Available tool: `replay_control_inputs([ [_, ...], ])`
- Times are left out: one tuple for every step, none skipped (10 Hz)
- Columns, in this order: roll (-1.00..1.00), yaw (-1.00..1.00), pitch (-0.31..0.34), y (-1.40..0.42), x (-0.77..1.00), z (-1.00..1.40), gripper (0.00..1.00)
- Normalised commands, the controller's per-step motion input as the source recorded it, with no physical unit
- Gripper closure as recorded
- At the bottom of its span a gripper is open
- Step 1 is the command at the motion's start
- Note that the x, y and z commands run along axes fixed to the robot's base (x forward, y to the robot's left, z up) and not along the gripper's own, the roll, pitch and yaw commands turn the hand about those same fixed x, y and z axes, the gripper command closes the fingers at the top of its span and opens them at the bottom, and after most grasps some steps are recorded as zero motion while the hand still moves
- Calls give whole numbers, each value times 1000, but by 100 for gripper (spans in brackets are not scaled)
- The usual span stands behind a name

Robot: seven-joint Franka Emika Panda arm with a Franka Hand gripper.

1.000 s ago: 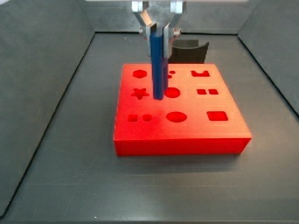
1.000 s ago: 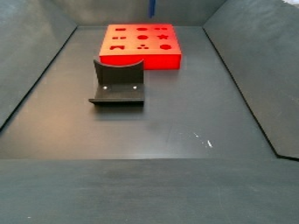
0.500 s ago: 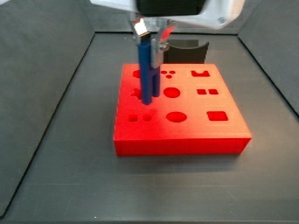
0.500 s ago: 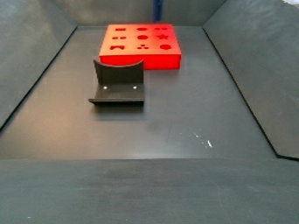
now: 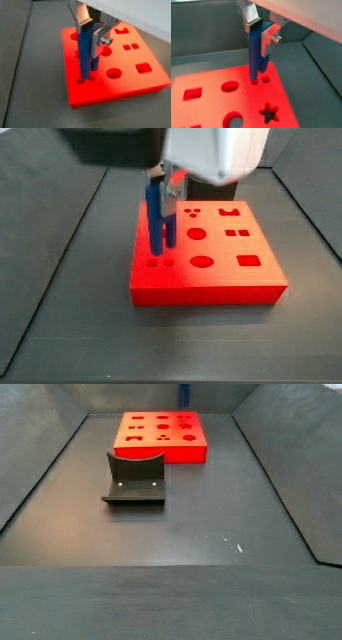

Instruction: Insert the square-circle object.

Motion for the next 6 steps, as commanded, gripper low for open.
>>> replay_control_inputs([
  [0, -1000, 0, -137, 0, -197, 100],
  [0, -1000, 0, -83, 0, -211, 100],
  [0, -1000, 0, -40, 0, -211, 100],
  [26, -1000, 0, 0, 0, -229, 100],
  [60, -1000, 0, 0, 0, -177, 100],
  [90, -926, 9, 17, 0, -129, 100],
])
